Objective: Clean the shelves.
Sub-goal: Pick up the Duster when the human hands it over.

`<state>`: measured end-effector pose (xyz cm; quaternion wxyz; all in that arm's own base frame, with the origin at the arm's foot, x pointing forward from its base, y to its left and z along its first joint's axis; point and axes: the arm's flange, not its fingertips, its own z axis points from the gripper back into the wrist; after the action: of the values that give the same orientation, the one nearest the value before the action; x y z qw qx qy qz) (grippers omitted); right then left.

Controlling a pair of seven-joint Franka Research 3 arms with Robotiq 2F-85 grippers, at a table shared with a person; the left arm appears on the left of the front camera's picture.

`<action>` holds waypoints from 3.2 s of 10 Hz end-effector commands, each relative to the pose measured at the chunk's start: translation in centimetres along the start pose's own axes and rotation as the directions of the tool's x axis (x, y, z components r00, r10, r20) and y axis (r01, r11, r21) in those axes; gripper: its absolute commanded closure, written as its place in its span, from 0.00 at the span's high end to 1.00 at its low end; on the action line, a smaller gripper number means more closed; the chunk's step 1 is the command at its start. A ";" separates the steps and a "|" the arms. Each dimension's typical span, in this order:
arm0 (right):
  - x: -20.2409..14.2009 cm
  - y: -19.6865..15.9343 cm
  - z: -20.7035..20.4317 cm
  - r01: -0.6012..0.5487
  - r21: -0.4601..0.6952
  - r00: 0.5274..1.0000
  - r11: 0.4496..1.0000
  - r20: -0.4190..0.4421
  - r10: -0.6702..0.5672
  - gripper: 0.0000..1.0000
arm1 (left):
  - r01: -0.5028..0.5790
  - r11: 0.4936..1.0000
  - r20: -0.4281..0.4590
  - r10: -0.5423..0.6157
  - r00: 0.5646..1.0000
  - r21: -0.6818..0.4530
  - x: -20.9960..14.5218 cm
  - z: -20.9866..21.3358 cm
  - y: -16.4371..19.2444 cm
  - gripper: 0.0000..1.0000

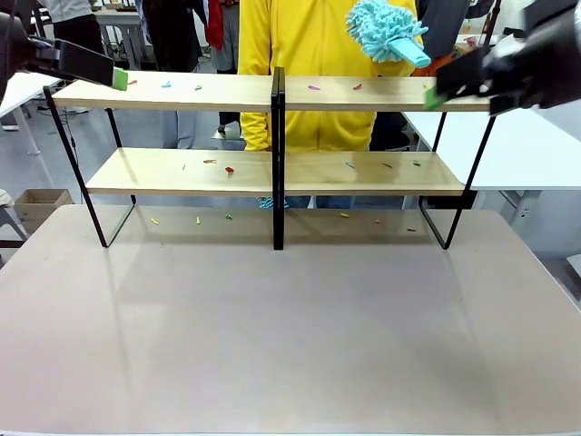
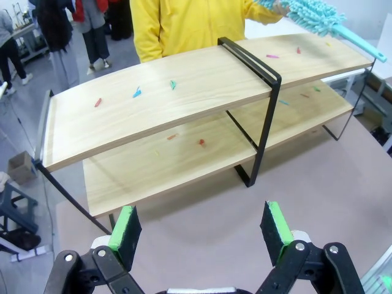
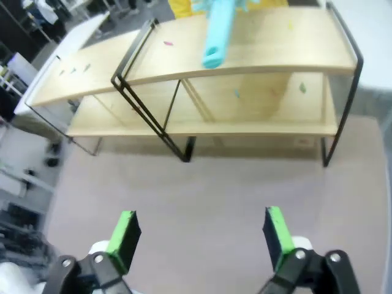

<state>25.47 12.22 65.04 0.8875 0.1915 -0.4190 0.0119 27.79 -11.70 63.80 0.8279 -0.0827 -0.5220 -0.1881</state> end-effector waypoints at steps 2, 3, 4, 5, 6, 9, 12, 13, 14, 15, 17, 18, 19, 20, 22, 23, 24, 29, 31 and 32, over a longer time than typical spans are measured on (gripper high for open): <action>7.2 -6.5 2.6 0.586 0.243 0.810 0.773 -0.181 -0.558 1.00 | -0.001 1.000 0.000 0.001 1.000 0.002 0.0 0.0 0.1 1.00; 3.0 -3.5 1.9 0.113 0.112 0.993 0.987 -0.044 -0.109 1.00 | -0.001 1.000 0.000 0.001 1.000 0.002 0.0 0.0 0.1 1.00; 5.6 -6.8 3.1 0.259 0.198 0.965 0.945 -0.085 -0.247 1.00 | -0.001 1.000 0.000 0.001 1.000 0.002 0.0 0.0 0.1 1.00; 5.8 -6.1 0.6 0.307 0.211 0.940 0.928 -0.219 -0.261 1.00 | -0.001 1.000 0.000 0.001 1.000 0.002 0.0 0.0 0.1 1.00; 8.7 -8.1 -1.5 0.476 0.304 0.875 0.825 -0.255 -0.411 1.00 | -0.001 1.000 0.000 0.001 1.000 0.002 0.0 0.0 0.1 1.00; 15.2 -12.6 -11.6 0.680 0.324 0.731 0.658 -0.373 -0.572 1.00 | -0.001 1.000 0.000 0.001 1.000 0.002 0.0 0.0 0.1 1.00; 16.4 -13.5 -17.6 0.705 0.377 0.709 0.601 -0.392 -0.586 1.00 | -0.001 1.000 0.000 0.001 1.000 0.002 0.0 0.0 0.1 1.00; 16.3 -13.2 -18.8 0.695 0.403 0.719 0.596 -0.388 -0.576 1.00 | -0.001 1.000 0.000 0.001 1.000 0.002 0.0 0.0 0.1 1.00; 16.2 -13.0 -19.3 0.694 0.407 0.720 0.593 -0.397 -0.570 1.00 | -0.001 1.000 0.000 0.001 1.000 0.002 0.0 0.0 0.1 1.00; 16.1 -13.1 -19.5 0.699 0.405 0.715 0.590 -0.411 -0.566 1.00 | -0.001 1.000 0.000 0.001 1.000 0.002 0.0 0.0 0.1 1.00; 16.1 -12.7 -19.3 0.680 0.418 0.733 0.603 -0.405 -0.546 0.46 | -0.001 1.000 0.000 0.001 1.000 0.002 0.0 0.0 0.1 1.00; 16.0 -12.6 -19.3 0.682 0.415 0.731 0.601 -0.411 -0.545 0.45 | -0.001 1.000 0.000 0.001 1.000 0.002 0.0 0.0 0.1 1.00; 15.9 -12.5 -19.3 0.688 0.415 0.725 0.595 -0.416 -0.548 0.45 | -0.001 1.000 0.000 0.001 1.000 0.002 0.0 0.0 0.1 1.00; 16.0 -12.5 -19.2 0.687 0.425 0.726 0.589 -0.409 -0.552 0.00 | -0.001 1.000 0.000 0.001 1.000 0.002 0.0 0.0 0.1 1.00; 16.0 -12.5 -19.3 0.680 0.430 0.733 0.594 -0.393 -0.555 0.00 | -0.001 1.000 0.000 0.001 1.000 0.002 0.0 0.0 0.1 1.00; 16.0 -12.5 -19.3 0.680 0.428 0.733 0.595 -0.390 -0.557 0.00 | -0.001 1.000 0.000 0.001 1.000 0.002 0.0 0.0 0.1 1.00; 16.0 -12.6 -19.3 0.679 0.428 0.734 0.596 -0.388 -0.557 0.00 | -0.001 1.000 0.000 0.001 1.000 0.002 0.0 0.0 0.1 1.00; 15.5 -12.4 -16.6 0.633 0.442 0.773 0.635 -0.397 -0.494 0.00 | -0.001 1.000 0.000 0.001 1.000 0.002 0.0 0.0 0.1 1.00; 13.7 -11.2 -6.2 0.503 0.404 0.851 0.764 -0.384 -0.357 0.00 | -0.001 1.000 0.000 0.001 1.000 0.002 0.0 0.0 0.1 1.00; 12.0 -11.0 -0.5 0.418 0.371 0.888 0.829 -0.359 -0.287 0.00 | -0.001 1.000 0.000 0.001 1.000 0.002 0.0 0.0 0.1 1.00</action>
<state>42.10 2.68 67.76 0.8434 0.4918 -0.2066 -0.0642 27.76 -11.74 63.81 0.8277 -0.0826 -0.5220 -0.1885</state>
